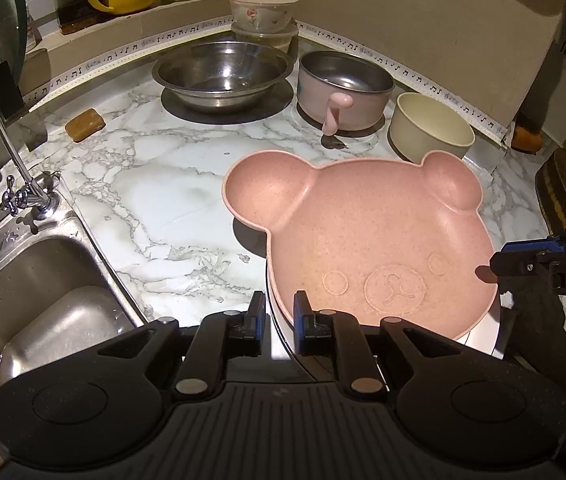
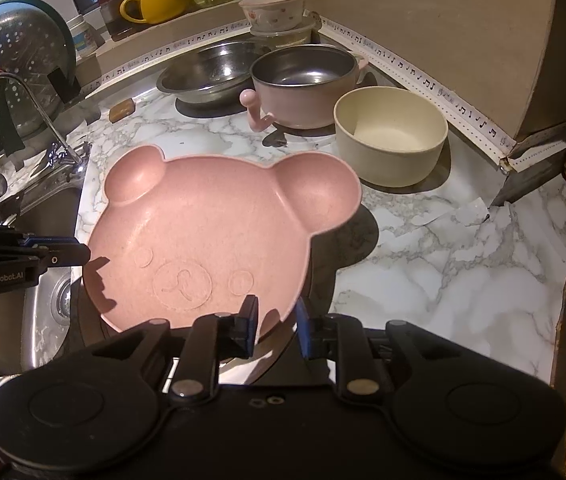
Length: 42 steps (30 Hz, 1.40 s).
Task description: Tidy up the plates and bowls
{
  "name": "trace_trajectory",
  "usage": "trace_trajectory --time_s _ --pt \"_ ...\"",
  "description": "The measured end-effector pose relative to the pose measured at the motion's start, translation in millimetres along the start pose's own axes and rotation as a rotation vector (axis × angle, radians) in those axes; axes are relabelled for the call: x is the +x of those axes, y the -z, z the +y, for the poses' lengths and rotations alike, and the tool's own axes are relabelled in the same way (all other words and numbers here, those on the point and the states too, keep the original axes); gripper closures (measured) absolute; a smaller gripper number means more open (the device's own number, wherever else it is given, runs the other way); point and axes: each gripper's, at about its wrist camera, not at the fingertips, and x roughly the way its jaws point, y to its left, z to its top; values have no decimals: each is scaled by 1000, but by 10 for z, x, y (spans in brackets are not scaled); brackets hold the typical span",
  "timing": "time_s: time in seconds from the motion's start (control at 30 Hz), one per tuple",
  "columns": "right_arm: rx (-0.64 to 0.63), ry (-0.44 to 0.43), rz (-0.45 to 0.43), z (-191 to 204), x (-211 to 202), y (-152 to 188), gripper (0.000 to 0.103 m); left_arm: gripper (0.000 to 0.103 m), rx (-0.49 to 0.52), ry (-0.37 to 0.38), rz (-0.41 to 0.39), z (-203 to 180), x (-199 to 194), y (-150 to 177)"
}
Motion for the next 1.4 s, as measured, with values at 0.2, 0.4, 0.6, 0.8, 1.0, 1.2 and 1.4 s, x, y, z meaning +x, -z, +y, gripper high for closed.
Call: trace_trajectory --time_s 0.2,0.4,0.6,0.8,1.0,1.2,1.4 --pt "1 -1 -16 -5 -86 -19 78 89 19 22 -22 -42 -104 -27" --pt "-14 -20 -32 78 -153 -56 74 89 35 51 -39 -123 -200 -94" --pt "-35 -43 -52 179 -235 -105 69 89 69 61 -61 -220 -290 -146" --pt "-52 -62 -67 272 -279 -185 60 87 74 70 -81 -252 -323 -210" --pt "-87 -71 -86 361 -301 -282 52 37 84 64 -140 -265 -376 -297" --pt "-121 -72 -122 439 -302 -419 37 33 82 72 -154 -220 -364 -444" --pt "-131 -57 -146 450 -262 -602 19 26 68 65 -154 -102 -270 -616"
